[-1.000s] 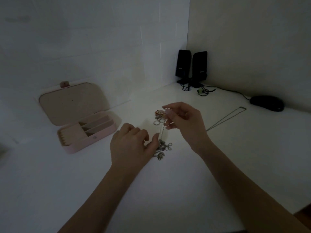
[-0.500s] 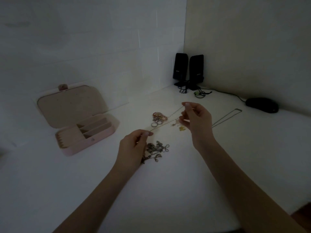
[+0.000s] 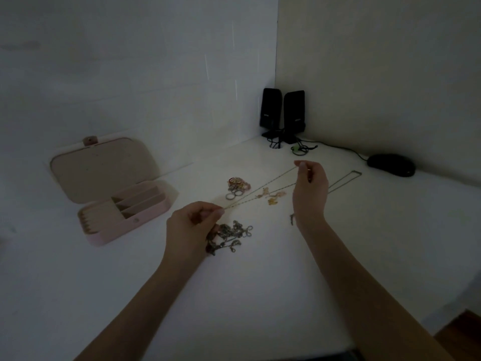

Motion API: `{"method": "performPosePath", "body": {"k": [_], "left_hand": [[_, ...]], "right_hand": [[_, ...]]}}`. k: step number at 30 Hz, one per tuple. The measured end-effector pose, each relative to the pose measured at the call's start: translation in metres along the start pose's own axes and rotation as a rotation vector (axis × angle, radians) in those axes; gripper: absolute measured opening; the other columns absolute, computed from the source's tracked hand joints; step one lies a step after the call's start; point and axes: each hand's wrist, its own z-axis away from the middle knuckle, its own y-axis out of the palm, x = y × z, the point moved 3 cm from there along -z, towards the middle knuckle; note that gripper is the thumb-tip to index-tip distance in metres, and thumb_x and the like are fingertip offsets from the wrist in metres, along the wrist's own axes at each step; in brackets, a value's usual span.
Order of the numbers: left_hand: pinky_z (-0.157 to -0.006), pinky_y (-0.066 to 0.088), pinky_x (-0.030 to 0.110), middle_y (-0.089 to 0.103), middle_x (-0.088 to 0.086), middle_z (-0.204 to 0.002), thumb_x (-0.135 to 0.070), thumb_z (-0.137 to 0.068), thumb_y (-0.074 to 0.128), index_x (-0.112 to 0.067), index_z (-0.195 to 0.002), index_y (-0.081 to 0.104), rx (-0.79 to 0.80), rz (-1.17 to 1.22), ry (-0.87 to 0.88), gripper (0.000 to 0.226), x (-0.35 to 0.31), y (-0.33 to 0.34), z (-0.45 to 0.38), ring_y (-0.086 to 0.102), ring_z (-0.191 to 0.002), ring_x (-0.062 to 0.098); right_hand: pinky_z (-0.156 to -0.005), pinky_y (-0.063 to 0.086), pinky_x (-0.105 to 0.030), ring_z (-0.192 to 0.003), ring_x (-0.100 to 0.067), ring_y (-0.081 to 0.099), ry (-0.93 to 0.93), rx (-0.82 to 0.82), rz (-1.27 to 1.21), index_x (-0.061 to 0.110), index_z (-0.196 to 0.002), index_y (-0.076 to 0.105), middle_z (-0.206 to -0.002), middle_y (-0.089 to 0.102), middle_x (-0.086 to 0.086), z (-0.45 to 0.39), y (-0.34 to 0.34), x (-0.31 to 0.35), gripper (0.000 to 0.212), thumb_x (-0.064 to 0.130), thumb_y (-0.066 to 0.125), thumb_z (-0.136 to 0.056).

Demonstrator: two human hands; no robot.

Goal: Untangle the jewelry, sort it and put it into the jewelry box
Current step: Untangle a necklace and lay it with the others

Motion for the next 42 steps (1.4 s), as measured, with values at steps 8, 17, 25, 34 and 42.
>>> {"method": "performPosePath", "body": {"k": [8, 17, 25, 34, 42], "left_hand": [[-0.046, 0.046, 0.018, 0.064, 0.011, -0.059, -0.009, -0.083, 0.069, -0.004, -0.076, 0.067, 0.092, 0.053, -0.052, 0.008, -0.021, 0.042, 0.004, 0.058, -0.044, 0.009], [-0.079, 0.050, 0.027, 0.067, 0.004, -0.093, -0.019, -0.093, 0.054, -0.010, -0.094, 0.066, 0.436, -0.480, 0.238, 0.016, -0.041, 0.164, 0.018, 0.061, -0.080, 0.015], [-0.069, 0.049, 0.035, 0.061, 0.007, -0.089, -0.012, -0.088, 0.057, -0.010, -0.090, 0.069, 0.386, -0.883, 0.592, 0.012, -0.033, 0.200, 0.020, 0.058, -0.086, 0.026], [-0.063, 0.053, 0.029, 0.068, 0.003, -0.088, -0.015, -0.063, 0.080, -0.013, -0.091, 0.074, 0.307, -0.899, 0.657, 0.029, -0.024, 0.205, 0.020, 0.065, -0.080, 0.022], [-0.111, -0.024, 0.038, -0.006, -0.004, -0.159, -0.064, -0.072, -0.016, -0.018, -0.151, -0.003, 0.737, -0.925, 0.469, 0.092, -0.029, 0.204, 0.043, -0.012, -0.143, 0.004]], "right_hand": [[-0.052, 0.045, -0.023, -0.057, -0.011, 0.049, -0.152, 0.084, 0.205, 0.015, -0.103, 0.054, -0.072, 0.055, 0.001, -0.041, -0.055, 0.002, 0.008, 0.015, 0.050, -0.096], [-0.069, 0.042, -0.030, -0.078, -0.018, 0.055, -0.180, 0.214, 0.706, 0.013, -0.096, 0.065, -0.087, 0.062, 0.000, -0.128, -0.153, -0.028, 0.012, 0.024, 0.061, -0.091], [-0.071, 0.041, -0.028, -0.079, -0.017, 0.055, -0.102, 0.273, 0.858, 0.026, -0.086, 0.069, -0.091, 0.062, -0.002, -0.162, -0.156, -0.072, 0.004, 0.030, 0.067, -0.084], [-0.070, 0.039, -0.028, -0.082, -0.017, 0.053, -0.268, 0.201, 0.863, 0.011, -0.101, 0.065, -0.100, 0.061, -0.007, -0.168, -0.145, -0.065, 0.023, 0.029, 0.052, -0.095], [-0.071, 0.048, -0.033, -0.075, -0.025, 0.063, -0.149, 0.317, 0.887, 0.005, -0.092, 0.070, -0.084, 0.069, -0.013, -0.151, -0.153, -0.069, 0.060, 0.051, 0.031, -0.098]]}}
